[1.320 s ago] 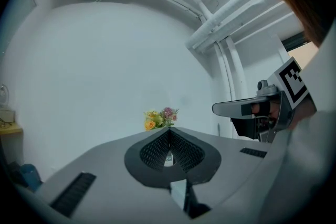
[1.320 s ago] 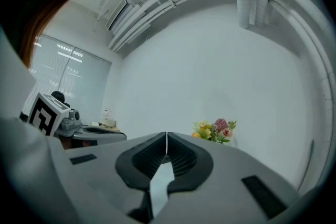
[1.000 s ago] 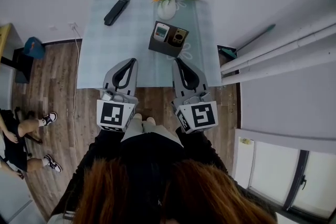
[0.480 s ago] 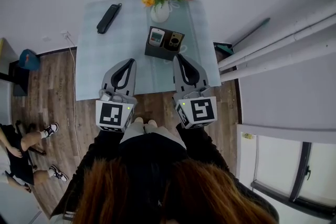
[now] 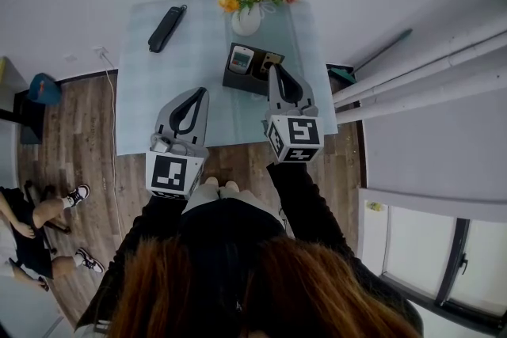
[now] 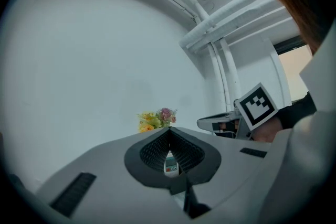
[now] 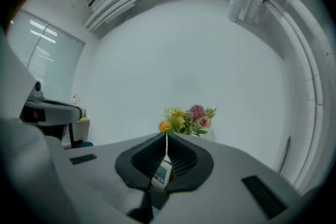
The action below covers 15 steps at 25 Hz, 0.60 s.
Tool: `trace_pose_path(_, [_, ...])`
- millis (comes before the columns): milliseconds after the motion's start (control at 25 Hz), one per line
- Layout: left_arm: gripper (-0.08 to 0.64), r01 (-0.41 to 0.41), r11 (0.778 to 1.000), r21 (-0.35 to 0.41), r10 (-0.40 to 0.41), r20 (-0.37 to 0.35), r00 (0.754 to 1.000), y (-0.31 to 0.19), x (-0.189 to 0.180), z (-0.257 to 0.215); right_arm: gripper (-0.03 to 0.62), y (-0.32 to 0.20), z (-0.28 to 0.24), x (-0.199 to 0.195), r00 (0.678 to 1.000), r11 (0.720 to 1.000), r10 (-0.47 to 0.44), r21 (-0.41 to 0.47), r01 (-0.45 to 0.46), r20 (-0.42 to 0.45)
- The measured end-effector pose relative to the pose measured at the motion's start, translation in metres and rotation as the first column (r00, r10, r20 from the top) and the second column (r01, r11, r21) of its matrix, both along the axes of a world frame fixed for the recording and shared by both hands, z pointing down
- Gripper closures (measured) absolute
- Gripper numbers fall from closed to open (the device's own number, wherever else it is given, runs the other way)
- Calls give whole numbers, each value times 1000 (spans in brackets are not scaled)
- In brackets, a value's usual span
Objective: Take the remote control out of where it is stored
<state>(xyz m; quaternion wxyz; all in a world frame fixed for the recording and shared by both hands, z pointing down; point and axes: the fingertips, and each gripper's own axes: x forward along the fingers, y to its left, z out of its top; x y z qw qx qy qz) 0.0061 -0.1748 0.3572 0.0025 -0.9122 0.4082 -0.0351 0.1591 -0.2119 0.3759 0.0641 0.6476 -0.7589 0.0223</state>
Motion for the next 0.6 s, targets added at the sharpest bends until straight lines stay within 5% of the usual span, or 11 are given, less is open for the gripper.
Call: trace_pose_path(600, [555,24,1000,0,-24,1,1000,1,-13,1,575,-52,88,35,987,976,159,-149,-161,-24])
